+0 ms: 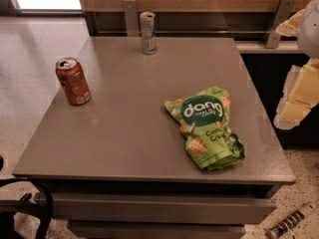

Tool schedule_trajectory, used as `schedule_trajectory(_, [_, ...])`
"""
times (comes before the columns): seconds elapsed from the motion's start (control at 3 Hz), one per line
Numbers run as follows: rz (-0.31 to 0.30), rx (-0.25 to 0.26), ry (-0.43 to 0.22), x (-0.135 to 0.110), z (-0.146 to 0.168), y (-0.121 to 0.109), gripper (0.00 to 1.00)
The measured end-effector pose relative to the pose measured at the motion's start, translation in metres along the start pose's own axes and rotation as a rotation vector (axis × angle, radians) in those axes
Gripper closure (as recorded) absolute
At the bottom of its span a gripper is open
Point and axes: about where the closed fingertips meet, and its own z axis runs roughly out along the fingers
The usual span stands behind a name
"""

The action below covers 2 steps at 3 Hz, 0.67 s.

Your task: Move green rice chip bag near redbull can

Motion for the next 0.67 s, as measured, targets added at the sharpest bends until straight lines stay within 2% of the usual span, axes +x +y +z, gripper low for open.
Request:
schedule_trajectory(0.33, [0.005,-0.003,0.003,-0.001,0.001,-0.001,0.0])
schedule_trajectory(0.67, [0.086,-0.043,0.04,-0.01,0.019,-0.009,0.0])
